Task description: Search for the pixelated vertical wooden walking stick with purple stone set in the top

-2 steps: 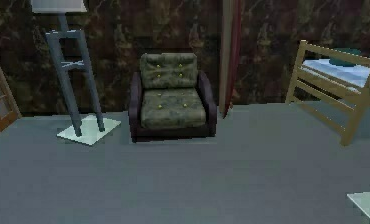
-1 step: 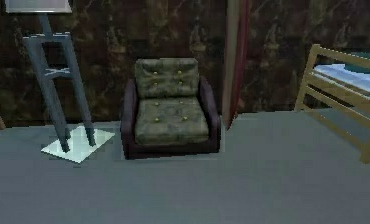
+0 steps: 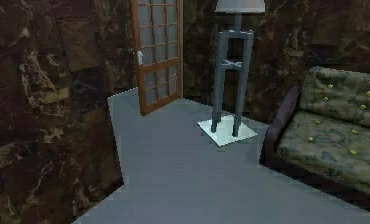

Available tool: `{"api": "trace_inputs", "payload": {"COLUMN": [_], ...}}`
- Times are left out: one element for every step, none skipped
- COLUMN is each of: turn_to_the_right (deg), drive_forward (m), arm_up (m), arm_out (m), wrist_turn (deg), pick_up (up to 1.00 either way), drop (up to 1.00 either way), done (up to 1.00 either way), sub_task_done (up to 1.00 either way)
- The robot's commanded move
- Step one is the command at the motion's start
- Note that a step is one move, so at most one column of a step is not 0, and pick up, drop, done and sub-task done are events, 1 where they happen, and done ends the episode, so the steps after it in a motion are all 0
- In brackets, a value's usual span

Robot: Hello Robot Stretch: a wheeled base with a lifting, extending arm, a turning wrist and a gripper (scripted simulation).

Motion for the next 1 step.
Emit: {"api": "trace_inputs", "payload": {"turn_to_the_right": [-12.0], "drive_forward": [0.0], "arm_up": [0.0], "arm_out": [0.0], "wrist_turn": [0.0], "pick_up": [0.0], "drop": [0.0], "done": [0.0], "sub_task_done": [0.0]}}
